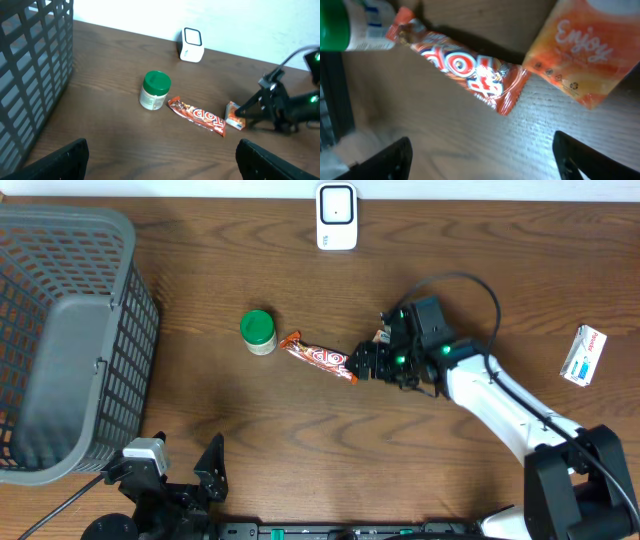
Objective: Scan the item barcode
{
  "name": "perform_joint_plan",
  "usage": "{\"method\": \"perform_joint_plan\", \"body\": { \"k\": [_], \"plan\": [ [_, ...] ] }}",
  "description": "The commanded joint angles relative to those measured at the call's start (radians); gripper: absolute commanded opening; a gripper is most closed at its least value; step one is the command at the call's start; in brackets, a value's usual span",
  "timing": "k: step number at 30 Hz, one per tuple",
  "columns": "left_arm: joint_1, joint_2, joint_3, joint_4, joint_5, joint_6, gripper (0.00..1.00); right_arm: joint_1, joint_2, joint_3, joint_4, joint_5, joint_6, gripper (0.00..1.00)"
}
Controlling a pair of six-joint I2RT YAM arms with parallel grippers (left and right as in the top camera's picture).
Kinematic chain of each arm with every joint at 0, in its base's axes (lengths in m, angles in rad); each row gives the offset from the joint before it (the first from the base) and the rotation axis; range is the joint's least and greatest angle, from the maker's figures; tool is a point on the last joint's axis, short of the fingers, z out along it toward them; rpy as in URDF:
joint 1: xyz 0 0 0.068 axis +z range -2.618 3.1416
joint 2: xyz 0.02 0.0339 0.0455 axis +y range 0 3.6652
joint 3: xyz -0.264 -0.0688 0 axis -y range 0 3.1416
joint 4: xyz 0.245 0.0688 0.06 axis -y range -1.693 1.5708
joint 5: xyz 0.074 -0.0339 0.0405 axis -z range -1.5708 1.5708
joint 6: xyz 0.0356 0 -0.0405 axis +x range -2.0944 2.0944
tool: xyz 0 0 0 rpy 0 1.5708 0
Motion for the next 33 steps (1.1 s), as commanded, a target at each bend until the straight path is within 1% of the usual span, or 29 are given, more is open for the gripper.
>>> {"method": "perform_joint_plan", "body": {
  "k": [1, 4, 6, 9, 14, 17, 22, 24, 26, 28, 33],
  "plan": [
    [-0.005, -0.002, -0.001, 0.001, 0.010, 0.002, 0.94, 0.004, 0.007, -0.126, 0.129, -0.042, 0.157, 0.87],
    [-0.005, -0.002, -0.001, 0.001, 0.010, 0.002, 0.95, 0.004, 0.007, -0.193, 0.227, -0.040, 0.199, 0.91],
    [-0.005, -0.002, -0.001, 0.001, 0.010, 0.002, 0.94, 0.004, 0.010, -0.235, 0.276, -0.040, 0.242, 0.94],
    [-0.005, -0.002, -0.001, 0.001, 0.010, 0.002, 0.94, 0.004, 0.018, -0.267, 0.327, -0.008, 0.262, 0.99],
    [-0.005, -0.002, -0.001, 0.001, 0.010, 0.002, 0.94, 0.004, 0.055, -0.273, 0.394, 0.000, 0.262, 0.99],
    [-0.005, -0.002, -0.001, 0.001, 0.010, 0.002, 0.94, 0.004, 0.135, -0.273, 0.472, -0.010, 0.287, 0.99],
    [-0.005, -0.002, -0.001, 0.001, 0.010, 0.002, 0.94, 0.004, 0.269, -0.272, 0.603, -0.087, 0.288, 0.99],
    [-0.005, -0.002, -0.001, 0.001, 0.010, 0.002, 0.94, 0.004, 0.310, -0.272, 0.630, -0.101, 0.288, 0.99],
    [-0.005, -0.002, -0.001, 0.001, 0.010, 0.002, 0.94, 0.004, 0.363, -0.272, 0.643, -0.102, 0.287, 0.98],
    [-0.005, -0.002, -0.001, 0.001, 0.010, 0.002, 0.95, 0.003, 0.377, -0.272, 0.661, -0.120, 0.286, 0.96],
    [-0.005, -0.002, -0.001, 0.001, 0.010, 0.002, 0.94, 0.003, 0.377, -0.270, 0.692, -0.121, 0.233, 0.85]
  ]
}}
